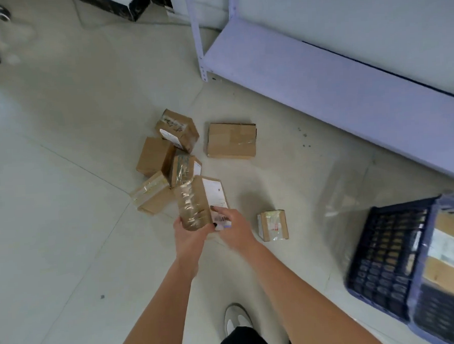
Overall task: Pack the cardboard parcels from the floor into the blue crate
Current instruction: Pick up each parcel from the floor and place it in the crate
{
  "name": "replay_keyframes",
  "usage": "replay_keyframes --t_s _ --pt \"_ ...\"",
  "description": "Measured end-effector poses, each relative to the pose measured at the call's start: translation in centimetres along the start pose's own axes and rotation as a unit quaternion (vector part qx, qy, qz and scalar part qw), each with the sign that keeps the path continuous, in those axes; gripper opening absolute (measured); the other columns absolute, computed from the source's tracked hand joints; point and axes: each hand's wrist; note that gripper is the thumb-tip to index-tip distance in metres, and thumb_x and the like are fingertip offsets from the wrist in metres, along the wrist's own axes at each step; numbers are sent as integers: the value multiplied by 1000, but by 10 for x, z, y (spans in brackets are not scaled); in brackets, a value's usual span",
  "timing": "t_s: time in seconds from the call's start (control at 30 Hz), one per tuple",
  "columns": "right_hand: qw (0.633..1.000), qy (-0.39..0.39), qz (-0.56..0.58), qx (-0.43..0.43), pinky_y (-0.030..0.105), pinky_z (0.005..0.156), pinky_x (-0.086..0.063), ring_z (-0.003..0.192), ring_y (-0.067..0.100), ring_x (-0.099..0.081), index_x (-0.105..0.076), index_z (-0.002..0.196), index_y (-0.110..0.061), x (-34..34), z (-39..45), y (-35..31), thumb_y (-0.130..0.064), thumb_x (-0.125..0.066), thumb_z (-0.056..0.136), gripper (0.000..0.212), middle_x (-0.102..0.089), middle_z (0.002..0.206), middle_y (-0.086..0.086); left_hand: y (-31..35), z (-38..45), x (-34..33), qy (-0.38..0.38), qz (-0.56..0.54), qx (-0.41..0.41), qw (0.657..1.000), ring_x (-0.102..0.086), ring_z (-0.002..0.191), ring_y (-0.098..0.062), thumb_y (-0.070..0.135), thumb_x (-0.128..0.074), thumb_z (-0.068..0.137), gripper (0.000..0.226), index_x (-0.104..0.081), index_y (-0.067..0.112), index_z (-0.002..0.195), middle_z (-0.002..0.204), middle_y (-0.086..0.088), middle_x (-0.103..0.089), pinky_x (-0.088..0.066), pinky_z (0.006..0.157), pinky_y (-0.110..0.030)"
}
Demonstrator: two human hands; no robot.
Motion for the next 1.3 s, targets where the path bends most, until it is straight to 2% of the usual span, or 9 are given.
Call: replay_keyframes --t_s 0.1,0.23,0.33,0.43,0.57,0.73,0.9,1.2,1.3 --pt "994 78 62 -49 35 98 -47 119 23 -52 -45 136 -21 37 -8 6 7 -45 77 65 -50 130 4 12 -15 -19 -84 1 15 996 -57 112 -18 15 -74 73 81 -33 20 142 126 -2 -57 -45 97 -33" --pt "971 150 162 -93 24 58 -52 97 18 -58 -35 140 -29 103 -25 28 -2 -45 81 66 -51 123 -6 21 -39 -60 -166 -8 37 985 -53 116 -21 6 -61 80 74 -28 17 146 138 -7 -50 -40 105 -39" --pt "945 164 263 -100 41 90 -52 110 23 -56 -21 146 -33 155 -45 52 0 -49 83 77 -41 139 0 23 -61 -93 -254 40 30 966 -53 114 -19 16 -56 73 66 -43 20 138 123 -3 -60 -40 105 -39" --pt "933 193 289 -92 43 99 -47 107 23 -58 -24 144 -34 208 -71 82 5 -51 80 80 -54 123 0 23 -91 -134 -319 111 10 941 -58 104 -14 16 -49 75 51 -58 22 125 107 1 -68 -45 96 -33" --pt "935 222 249 -121 34 90 -47 102 19 -57 -44 134 -23 276 -114 125 -5 -54 83 55 -60 103 -3 11 -122 -201 -335 149 5 930 -58 100 -14 14 -49 79 48 -57 16 126 93 4 -67 -41 100 -33" --pt "917 269 260 -141 37 93 -48 107 24 -56 -48 120 -8 338 -169 178 -11 -55 87 33 -58 114 8 -7 -170 -293 -291 97 -12 952 -57 101 -18 10 -49 90 46 -44 12 136 99 -1 -64 -38 98 -29" --pt "890 320 285 -155 40 98 -48 110 24 -57 -49 118 -10 381 -226 227 -16 -59 85 35 -59 118 7 -35 -229 -363 -305 179 -53 934 -64 93 -26 23 -50 93 14 -58 12 94 108 -16 -67 -50 85 -37" --pt "859 372 303 -176 34 81 -55 92 16 -61 -49 117 -18 444 -314 321 -16 -62 82 37 -61 110 2 -108 -326 -467 -298 286 -91 906 -56 90 -9 28 -38 98 21 -55 25 111 123 -2 -60 -45 45 -8" --pt "862 381 278 -185 19 65 -48 83 5 -56 -44 128 -20 463 -336 353 -15 -60 84 47 -57 101 -8 -141 -350 -496 -292 308 -92 901 -57 84 -14 26 -38 98 21 -57 19 93 107 -4 -60 -52 61 -21"
Point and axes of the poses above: each hand's wrist, its own z-axis towards the middle knuckle, its own x-axis out of the back of the hand, y = z × x
